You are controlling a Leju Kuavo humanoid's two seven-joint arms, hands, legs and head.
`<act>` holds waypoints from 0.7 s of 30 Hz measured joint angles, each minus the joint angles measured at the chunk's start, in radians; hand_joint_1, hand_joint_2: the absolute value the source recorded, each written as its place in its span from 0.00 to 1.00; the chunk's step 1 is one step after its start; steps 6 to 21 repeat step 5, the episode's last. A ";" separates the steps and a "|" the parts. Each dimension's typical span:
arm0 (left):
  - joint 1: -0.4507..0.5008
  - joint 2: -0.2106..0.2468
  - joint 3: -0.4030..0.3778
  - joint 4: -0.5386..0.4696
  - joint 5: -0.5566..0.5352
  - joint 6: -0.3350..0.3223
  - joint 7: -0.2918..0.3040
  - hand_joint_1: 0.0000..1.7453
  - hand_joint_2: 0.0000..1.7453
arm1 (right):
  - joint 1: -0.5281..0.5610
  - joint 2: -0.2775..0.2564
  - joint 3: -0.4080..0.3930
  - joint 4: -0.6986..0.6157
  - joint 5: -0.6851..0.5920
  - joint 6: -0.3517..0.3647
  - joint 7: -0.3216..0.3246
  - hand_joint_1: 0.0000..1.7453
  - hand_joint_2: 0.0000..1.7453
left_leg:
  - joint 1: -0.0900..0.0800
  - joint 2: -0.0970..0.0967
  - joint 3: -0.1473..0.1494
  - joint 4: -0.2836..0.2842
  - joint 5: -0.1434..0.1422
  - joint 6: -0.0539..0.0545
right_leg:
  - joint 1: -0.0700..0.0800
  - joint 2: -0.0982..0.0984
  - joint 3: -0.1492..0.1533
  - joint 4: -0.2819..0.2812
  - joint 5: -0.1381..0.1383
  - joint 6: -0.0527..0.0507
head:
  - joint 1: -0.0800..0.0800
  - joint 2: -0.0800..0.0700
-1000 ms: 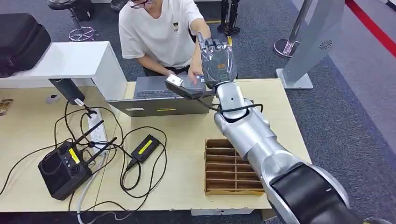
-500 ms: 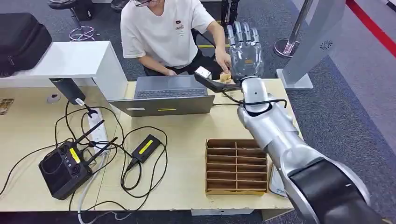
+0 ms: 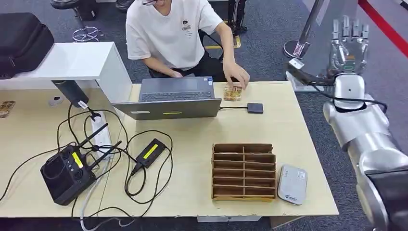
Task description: Pass the card to the sensor for recognition and then transmit it.
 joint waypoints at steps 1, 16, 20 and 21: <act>0.001 0.000 0.005 0.000 0.002 0.001 0.002 0.00 1.00 | 0.001 -0.028 -0.009 0.001 0.000 0.004 0.000 0.00 1.00 | 0.000 0.000 0.000 0.000 0.000 0.000 | 0.000 0.000 0.000 0.000 0.000 0.000 | 0.000 0.000; 0.000 0.003 0.022 0.000 0.008 0.003 0.013 0.00 1.00 | 0.033 -0.134 -0.068 0.008 0.021 0.016 0.012 0.00 1.00 | 0.000 0.000 0.000 0.000 0.000 0.000 | 0.000 0.000 0.000 -0.001 0.000 0.000 | 0.000 0.000; 0.000 0.003 0.022 0.000 0.008 0.003 0.013 0.00 1.00 | 0.033 -0.134 -0.068 0.008 0.021 0.016 0.012 0.00 1.00 | 0.000 0.000 0.000 0.000 0.000 0.000 | 0.000 0.000 0.000 -0.001 0.000 0.000 | 0.000 0.000; 0.000 0.003 0.022 0.000 0.008 0.003 0.013 0.00 1.00 | 0.033 -0.134 -0.068 0.008 0.021 0.016 0.012 0.00 1.00 | 0.000 0.000 0.000 0.000 0.000 0.000 | 0.000 0.000 0.000 -0.001 0.000 0.000 | 0.000 0.000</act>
